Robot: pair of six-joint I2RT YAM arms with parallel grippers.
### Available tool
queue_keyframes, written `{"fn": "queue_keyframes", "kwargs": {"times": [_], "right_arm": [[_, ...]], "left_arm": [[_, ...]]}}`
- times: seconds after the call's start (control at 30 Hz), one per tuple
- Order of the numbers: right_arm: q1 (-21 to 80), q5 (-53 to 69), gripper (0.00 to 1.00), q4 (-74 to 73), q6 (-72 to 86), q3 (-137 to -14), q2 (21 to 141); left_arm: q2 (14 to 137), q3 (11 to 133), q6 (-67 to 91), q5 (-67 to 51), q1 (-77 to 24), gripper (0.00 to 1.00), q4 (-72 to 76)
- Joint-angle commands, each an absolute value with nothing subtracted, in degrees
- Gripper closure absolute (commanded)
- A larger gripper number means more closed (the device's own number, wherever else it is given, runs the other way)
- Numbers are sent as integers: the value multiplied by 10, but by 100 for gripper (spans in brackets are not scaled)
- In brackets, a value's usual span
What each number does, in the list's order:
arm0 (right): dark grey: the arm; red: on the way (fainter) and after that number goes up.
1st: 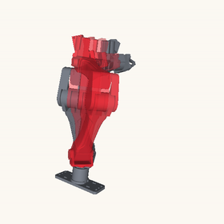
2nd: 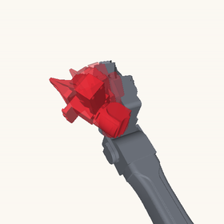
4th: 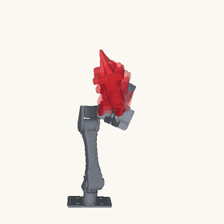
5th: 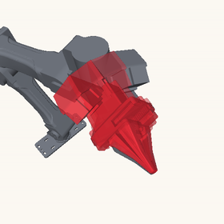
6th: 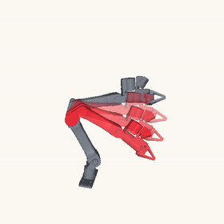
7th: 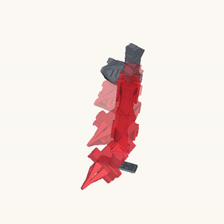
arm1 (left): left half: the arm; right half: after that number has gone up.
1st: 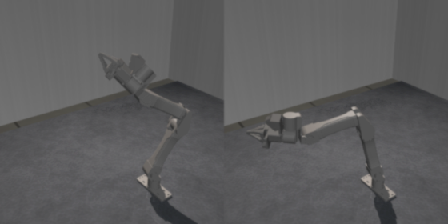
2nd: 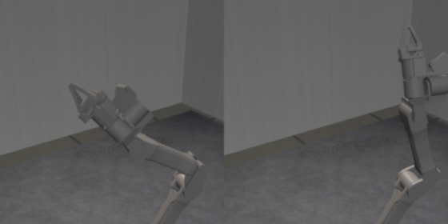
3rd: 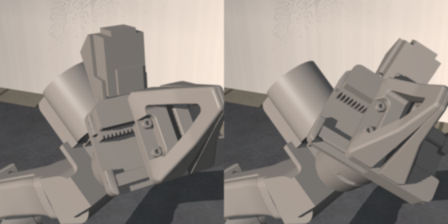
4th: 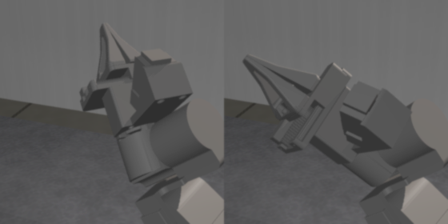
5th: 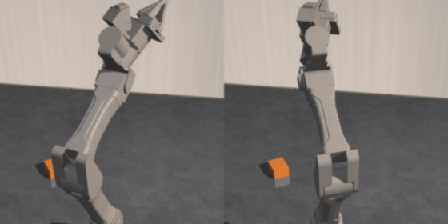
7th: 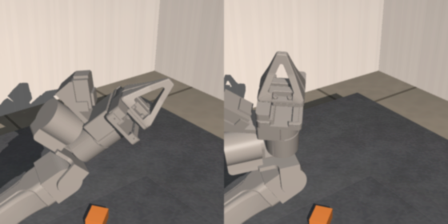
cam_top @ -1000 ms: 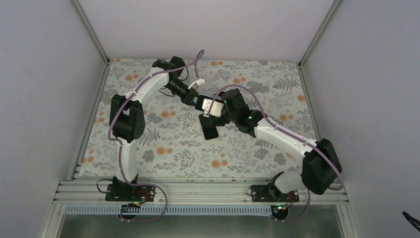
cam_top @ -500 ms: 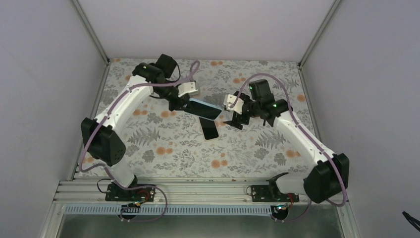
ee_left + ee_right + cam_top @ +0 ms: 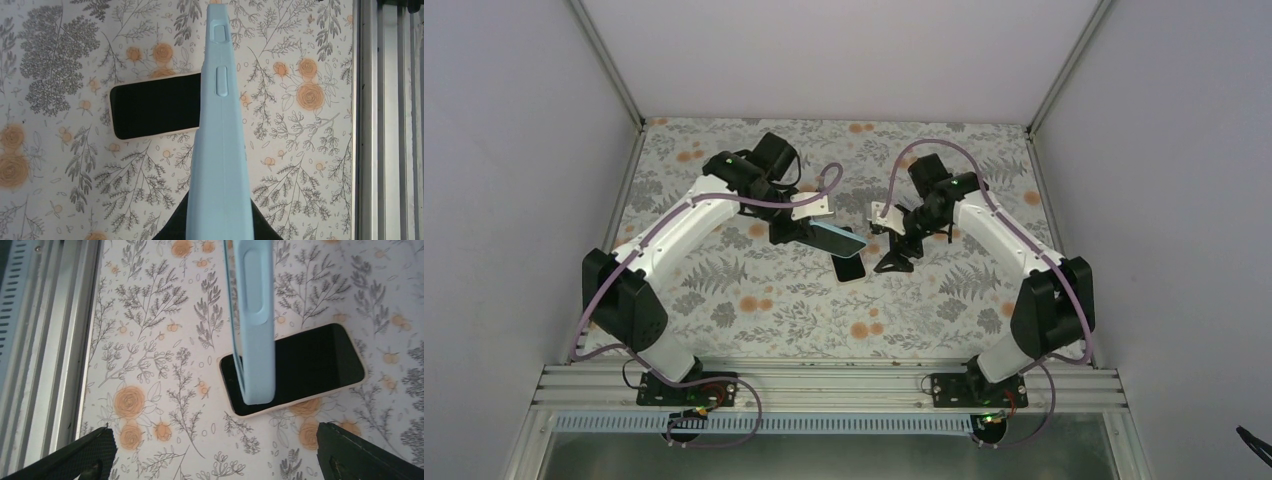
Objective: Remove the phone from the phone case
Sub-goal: Remove the phone case from the phone.
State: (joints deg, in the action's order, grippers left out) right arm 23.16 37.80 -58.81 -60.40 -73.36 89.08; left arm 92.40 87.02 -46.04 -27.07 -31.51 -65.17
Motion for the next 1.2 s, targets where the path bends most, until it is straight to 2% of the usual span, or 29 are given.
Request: {"fn": "queue_keyframes", "kwargs": {"times": [0.0,1.17], "right_arm": [[229,402,2,-612,-622,-734,895],[228,333,8,-470,-542,-734,926]], "left_arm": [[905,885,-460,-289,-315,98,-628],[903,910,-456,-295,-359,98,-676]]}}
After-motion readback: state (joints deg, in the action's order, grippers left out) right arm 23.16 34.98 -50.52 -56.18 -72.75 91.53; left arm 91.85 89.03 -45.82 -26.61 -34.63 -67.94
